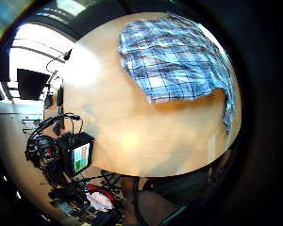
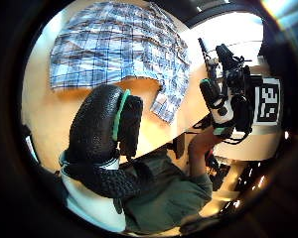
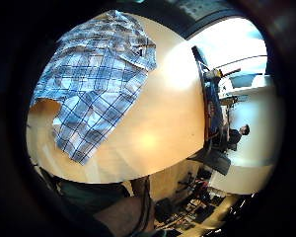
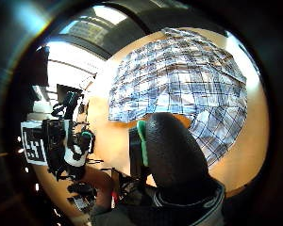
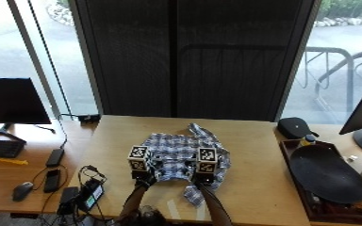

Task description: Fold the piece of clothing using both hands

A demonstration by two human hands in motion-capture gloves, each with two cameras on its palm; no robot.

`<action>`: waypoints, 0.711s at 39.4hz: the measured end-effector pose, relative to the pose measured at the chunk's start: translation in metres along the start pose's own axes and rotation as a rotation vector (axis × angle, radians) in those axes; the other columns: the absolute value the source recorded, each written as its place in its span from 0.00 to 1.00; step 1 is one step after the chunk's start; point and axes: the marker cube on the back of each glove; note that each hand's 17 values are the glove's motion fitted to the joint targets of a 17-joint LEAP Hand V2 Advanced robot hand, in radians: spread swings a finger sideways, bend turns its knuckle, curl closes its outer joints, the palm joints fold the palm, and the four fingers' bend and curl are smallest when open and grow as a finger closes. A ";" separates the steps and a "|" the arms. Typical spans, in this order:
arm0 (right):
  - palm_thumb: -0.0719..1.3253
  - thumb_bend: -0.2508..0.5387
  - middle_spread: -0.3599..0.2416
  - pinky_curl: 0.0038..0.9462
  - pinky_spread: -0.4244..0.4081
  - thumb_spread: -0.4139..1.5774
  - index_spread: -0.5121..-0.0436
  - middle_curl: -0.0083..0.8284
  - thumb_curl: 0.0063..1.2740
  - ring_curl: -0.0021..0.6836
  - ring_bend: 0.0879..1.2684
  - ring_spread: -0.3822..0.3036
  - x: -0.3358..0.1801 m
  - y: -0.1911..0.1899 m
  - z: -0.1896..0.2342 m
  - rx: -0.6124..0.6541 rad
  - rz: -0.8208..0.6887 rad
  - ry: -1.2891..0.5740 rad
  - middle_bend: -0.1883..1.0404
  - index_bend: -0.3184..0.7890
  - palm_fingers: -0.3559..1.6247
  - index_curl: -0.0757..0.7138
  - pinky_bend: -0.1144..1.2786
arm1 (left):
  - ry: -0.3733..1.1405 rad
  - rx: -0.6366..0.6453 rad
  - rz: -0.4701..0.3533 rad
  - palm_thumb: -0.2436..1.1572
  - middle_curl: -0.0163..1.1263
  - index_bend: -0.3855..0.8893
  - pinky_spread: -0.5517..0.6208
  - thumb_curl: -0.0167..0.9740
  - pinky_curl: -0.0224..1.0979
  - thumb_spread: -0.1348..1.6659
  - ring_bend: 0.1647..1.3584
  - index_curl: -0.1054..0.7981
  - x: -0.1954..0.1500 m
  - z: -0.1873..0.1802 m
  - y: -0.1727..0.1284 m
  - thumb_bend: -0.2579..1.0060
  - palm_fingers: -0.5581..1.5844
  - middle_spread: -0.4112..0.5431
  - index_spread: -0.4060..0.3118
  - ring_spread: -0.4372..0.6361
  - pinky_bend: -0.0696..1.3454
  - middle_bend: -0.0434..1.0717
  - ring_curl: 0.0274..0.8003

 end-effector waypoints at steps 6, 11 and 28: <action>0.22 0.49 0.60 0.18 0.77 0.60 0.47 0.10 0.07 0.12 0.12 0.70 0.000 0.001 -0.001 -0.001 -0.001 -0.002 0.29 0.44 0.27 0.24 0.43 | 0.006 -0.022 0.004 0.31 0.13 0.41 0.69 0.10 0.09 0.50 0.27 0.21 0.007 -0.006 0.009 0.28 0.38 0.51 0.45 0.64 0.23 0.24 0.15; 0.23 0.48 0.60 0.22 0.82 0.70 0.36 0.14 0.10 0.16 0.13 0.74 0.003 0.001 -0.004 -0.005 -0.004 -0.001 0.29 0.44 0.26 0.29 0.45 | 0.009 -0.039 0.003 0.31 0.17 0.41 0.75 0.13 0.11 0.60 0.30 0.25 0.007 -0.003 0.008 0.27 0.36 0.52 0.43 0.69 0.24 0.24 0.20; 0.24 0.39 0.60 0.29 0.86 0.82 0.26 0.23 0.16 0.25 0.15 0.78 0.005 0.003 -0.012 0.019 -0.004 0.000 0.29 0.44 0.24 0.40 0.46 | 0.006 -0.010 0.014 0.32 0.25 0.42 0.82 0.22 0.17 0.72 0.33 0.34 0.005 -0.005 0.002 0.21 0.34 0.54 0.41 0.74 0.27 0.25 0.26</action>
